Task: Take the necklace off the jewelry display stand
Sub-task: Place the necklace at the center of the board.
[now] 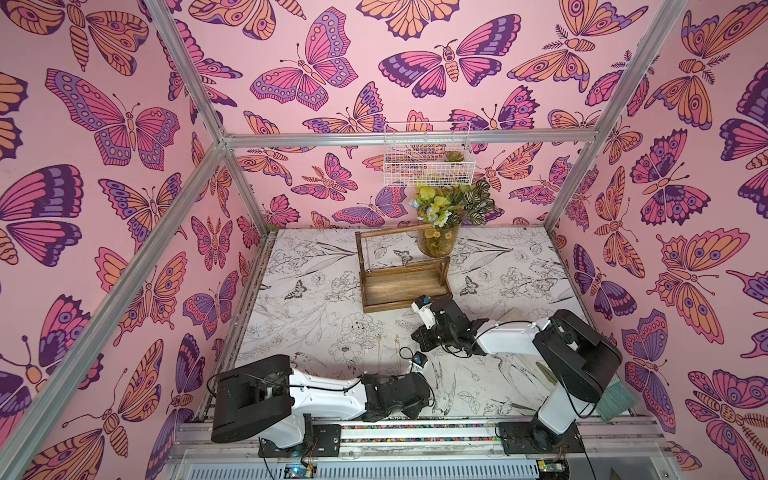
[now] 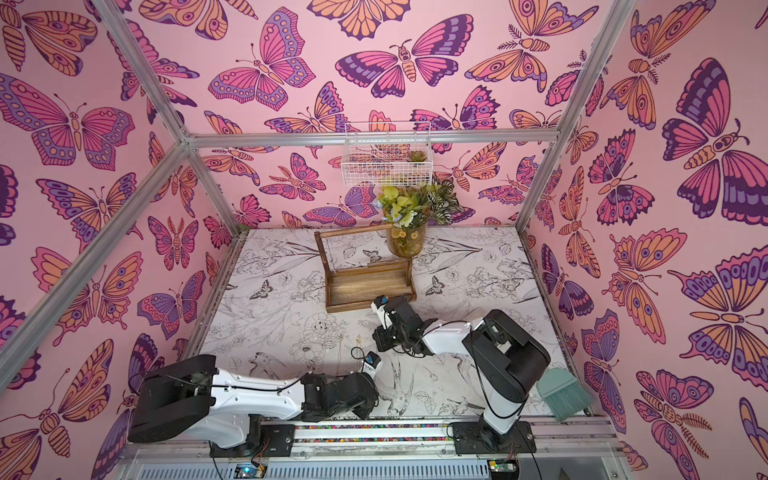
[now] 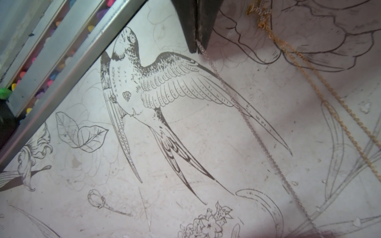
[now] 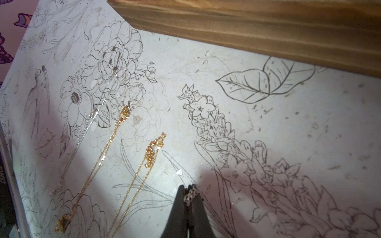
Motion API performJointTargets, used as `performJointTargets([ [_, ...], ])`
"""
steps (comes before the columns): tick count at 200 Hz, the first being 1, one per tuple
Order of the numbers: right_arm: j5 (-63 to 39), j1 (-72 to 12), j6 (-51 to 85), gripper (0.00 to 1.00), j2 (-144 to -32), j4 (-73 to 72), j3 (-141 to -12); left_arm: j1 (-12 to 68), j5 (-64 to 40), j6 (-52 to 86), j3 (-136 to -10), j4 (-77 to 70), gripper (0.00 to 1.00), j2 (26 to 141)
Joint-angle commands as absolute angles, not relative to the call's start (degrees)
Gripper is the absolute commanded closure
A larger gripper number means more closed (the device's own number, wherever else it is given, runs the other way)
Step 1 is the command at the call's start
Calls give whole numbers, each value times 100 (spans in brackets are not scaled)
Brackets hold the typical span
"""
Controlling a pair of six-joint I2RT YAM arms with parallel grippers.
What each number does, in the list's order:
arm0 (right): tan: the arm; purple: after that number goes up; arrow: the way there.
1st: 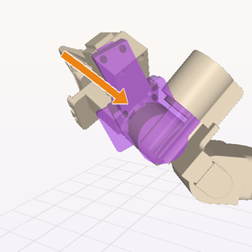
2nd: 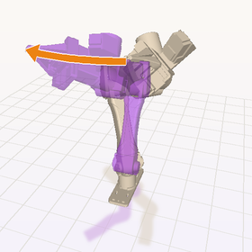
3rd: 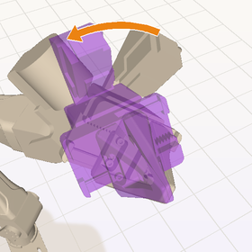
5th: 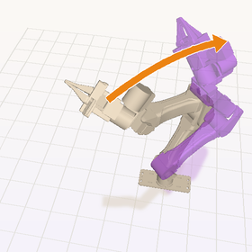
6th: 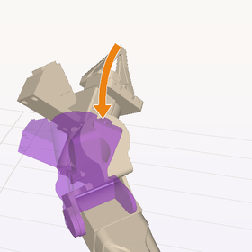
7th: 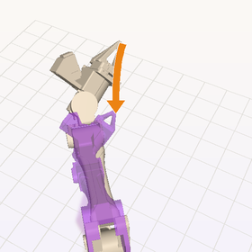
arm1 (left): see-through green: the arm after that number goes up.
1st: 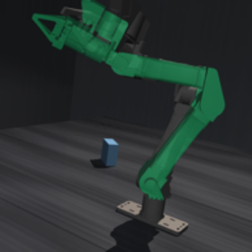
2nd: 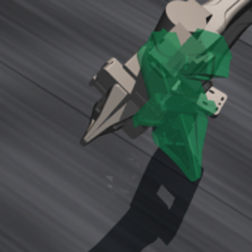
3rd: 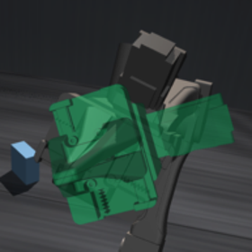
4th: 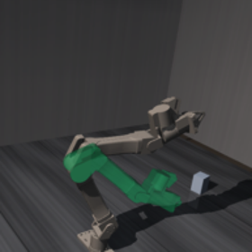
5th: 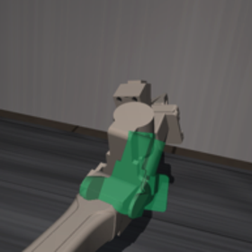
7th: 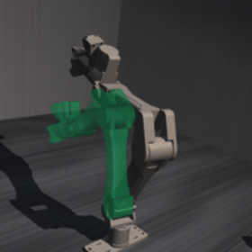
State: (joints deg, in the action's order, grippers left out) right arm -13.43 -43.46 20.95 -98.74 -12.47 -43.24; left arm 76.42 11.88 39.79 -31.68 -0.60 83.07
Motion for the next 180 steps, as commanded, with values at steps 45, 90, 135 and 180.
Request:
performJointTargets([
  [45,-1134,-4304,1995,79,-9995,-1103,-4377,7655,1274,4038,-3261,176,100,8361],
  [90,-1075,-4272,1987,54,-9981,-1070,-4405,7655,1274,4015,-3270,185,100,8343],
  [135,-1116,-4192,1943,52,-9916,-955,-4516,7655,1250,4029,-3287,215,100,8361],
  [180,-1239,-4162,1821,44,-9905,-757,-4649,7655,1266,4016,-3296,274,99,8352],
])
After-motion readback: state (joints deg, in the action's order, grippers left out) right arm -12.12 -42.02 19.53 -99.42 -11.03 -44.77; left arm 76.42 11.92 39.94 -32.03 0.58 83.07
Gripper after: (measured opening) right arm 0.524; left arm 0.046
